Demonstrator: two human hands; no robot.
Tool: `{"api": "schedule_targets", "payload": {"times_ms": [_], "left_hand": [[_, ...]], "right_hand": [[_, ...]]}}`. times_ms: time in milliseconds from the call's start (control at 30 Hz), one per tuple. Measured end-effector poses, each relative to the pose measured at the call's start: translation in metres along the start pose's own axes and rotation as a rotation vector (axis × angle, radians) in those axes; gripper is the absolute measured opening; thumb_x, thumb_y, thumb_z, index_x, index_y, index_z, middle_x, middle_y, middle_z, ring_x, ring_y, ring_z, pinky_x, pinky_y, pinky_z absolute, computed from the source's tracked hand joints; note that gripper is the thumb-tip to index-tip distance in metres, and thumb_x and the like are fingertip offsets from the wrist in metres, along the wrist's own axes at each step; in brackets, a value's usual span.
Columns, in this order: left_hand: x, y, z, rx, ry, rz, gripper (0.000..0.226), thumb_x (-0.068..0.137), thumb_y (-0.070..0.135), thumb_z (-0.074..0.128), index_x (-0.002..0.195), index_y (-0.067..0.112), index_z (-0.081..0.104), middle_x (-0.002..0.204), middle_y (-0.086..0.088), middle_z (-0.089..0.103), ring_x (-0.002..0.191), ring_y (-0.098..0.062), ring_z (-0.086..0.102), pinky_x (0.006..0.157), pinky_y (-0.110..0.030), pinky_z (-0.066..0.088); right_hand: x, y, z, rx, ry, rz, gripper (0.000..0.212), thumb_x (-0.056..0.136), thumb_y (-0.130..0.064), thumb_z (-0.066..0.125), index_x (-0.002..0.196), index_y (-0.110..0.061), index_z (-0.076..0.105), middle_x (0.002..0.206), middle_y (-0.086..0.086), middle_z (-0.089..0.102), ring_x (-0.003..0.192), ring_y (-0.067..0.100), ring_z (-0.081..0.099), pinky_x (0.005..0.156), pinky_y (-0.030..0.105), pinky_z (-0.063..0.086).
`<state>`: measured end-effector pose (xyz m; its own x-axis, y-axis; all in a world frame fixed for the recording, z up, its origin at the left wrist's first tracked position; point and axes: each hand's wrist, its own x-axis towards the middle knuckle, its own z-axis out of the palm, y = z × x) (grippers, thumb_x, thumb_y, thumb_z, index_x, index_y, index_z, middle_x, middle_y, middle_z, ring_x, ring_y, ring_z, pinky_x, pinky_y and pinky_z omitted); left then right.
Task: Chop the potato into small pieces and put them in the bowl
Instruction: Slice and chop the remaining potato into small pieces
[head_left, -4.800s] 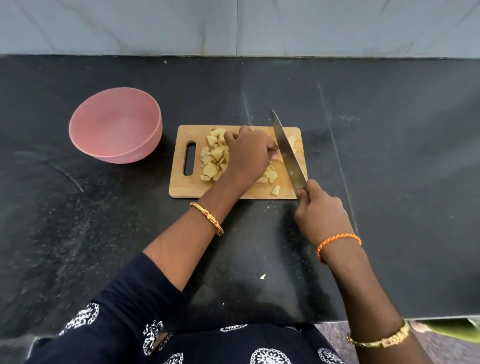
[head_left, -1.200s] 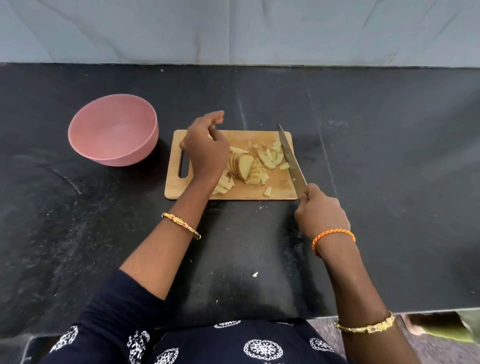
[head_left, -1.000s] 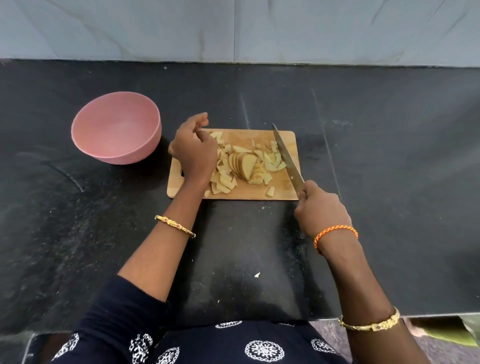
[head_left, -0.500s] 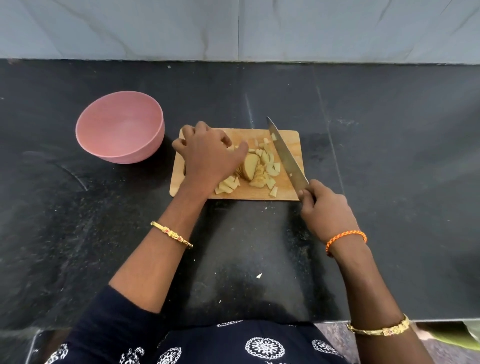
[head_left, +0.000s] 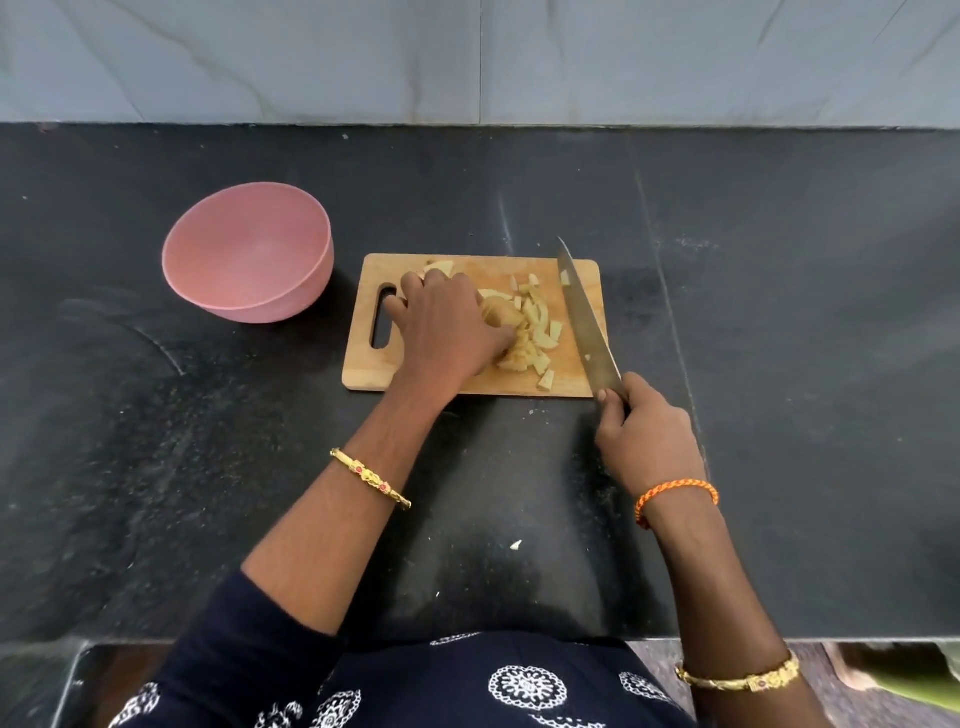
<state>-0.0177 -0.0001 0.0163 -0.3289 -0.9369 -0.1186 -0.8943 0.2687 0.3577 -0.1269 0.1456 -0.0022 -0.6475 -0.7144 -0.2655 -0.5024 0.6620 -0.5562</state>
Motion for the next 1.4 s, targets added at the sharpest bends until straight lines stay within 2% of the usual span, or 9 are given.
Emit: {"api": "schedule_targets", "payload": {"times_ms": [133,300,600,800,1000,1067,1167,1267,1400], "left_hand": [[0.005,-0.007,-0.012,-0.275,0.036,-0.049,0.034,0.074,0.047,0.072,0.085,0.02,0.054,0.08,0.008,0.055,0.093,-0.016,0.052,0.086,-0.036,0.025],[0.02,-0.019,-0.027,-0.705,0.008,-0.123,0.031,0.067,0.039,0.081,0.085,0.023,0.062,0.084,0.005,0.068,0.082,-0.011,0.067,0.085,-0.041,0.054],[0.028,-0.031,-0.024,-0.889,0.001,-0.199,0.035,0.07,0.03,0.081,0.098,0.015,0.066,0.093,0.001,0.07,0.087,-0.01,0.068,0.079,-0.026,0.056],[0.03,-0.007,-0.014,-0.764,-0.057,-0.068,0.034,0.07,0.034,0.081,0.098,0.022,0.066,0.092,0.008,0.068,0.09,-0.01,0.066,0.085,-0.037,0.055],[0.038,0.022,0.003,-0.495,-0.072,0.074,0.038,0.072,0.045,0.075,0.105,0.027,0.065,0.1,0.009,0.067,0.101,-0.013,0.06,0.1,-0.046,0.037],[0.041,0.029,0.009,-0.443,-0.111,0.075,0.038,0.074,0.043,0.074,0.107,0.026,0.065,0.104,0.005,0.067,0.104,-0.017,0.059,0.102,-0.045,0.034],[0.042,0.038,0.014,-0.36,-0.148,0.066,0.035,0.08,0.044,0.067,0.111,0.029,0.062,0.111,0.005,0.066,0.111,-0.018,0.056,0.101,-0.041,0.026],[0.038,0.045,0.014,-0.216,-0.109,0.12,0.033,0.085,0.043,0.06,0.114,0.029,0.064,0.125,0.006,0.059,0.119,-0.021,0.049,0.097,-0.04,0.026],[0.037,0.045,0.014,0.021,-0.105,0.191,0.031,0.088,0.046,0.055,0.113,0.032,0.065,0.123,0.004,0.061,0.123,-0.029,0.04,0.094,-0.042,0.027]], "right_hand": [[-0.002,-0.001,0.001,-0.036,-0.037,0.011,0.018,0.099,-0.028,0.039,0.087,-0.016,0.045,0.073,0.009,0.054,0.07,0.032,0.055,0.061,0.033,0.043],[0.0,-0.016,0.006,-0.126,-0.067,-0.042,0.014,0.099,-0.026,0.038,0.09,-0.016,0.043,0.074,0.009,0.048,0.07,0.032,0.049,0.063,0.033,0.041],[0.004,-0.03,0.004,-0.249,-0.09,-0.139,0.014,0.099,-0.026,0.036,0.102,-0.018,0.047,0.082,0.01,0.048,0.071,0.03,0.046,0.064,0.033,0.037],[0.005,-0.014,-0.003,-0.161,-0.042,-0.111,0.013,0.098,-0.029,0.038,0.089,-0.021,0.043,0.079,0.011,0.053,0.07,0.035,0.049,0.062,0.033,0.04],[0.002,0.004,-0.009,0.162,0.099,-0.012,0.037,0.096,-0.022,0.045,0.063,-0.018,0.029,0.059,0.005,0.043,0.064,0.029,0.04,0.055,0.035,0.031],[0.003,0.009,-0.013,0.215,0.118,0.017,0.038,0.096,-0.02,0.045,0.063,-0.016,0.028,0.057,0.004,0.04,0.062,0.026,0.037,0.052,0.034,0.032],[0.003,0.016,-0.014,0.223,0.091,0.043,0.036,0.096,-0.02,0.046,0.064,-0.014,0.031,0.06,0.003,0.042,0.057,0.019,0.038,0.049,0.019,0.03],[0.002,0.018,-0.011,0.236,0.062,0.064,0.035,0.096,-0.021,0.046,0.065,-0.013,0.033,0.059,0.003,0.042,0.057,0.016,0.039,0.052,0.021,0.032],[0.001,0.016,-0.007,0.235,0.03,0.059,0.031,0.096,-0.021,0.046,0.069,-0.01,0.038,0.06,0.003,0.045,0.056,0.017,0.041,0.052,0.023,0.034]]}}
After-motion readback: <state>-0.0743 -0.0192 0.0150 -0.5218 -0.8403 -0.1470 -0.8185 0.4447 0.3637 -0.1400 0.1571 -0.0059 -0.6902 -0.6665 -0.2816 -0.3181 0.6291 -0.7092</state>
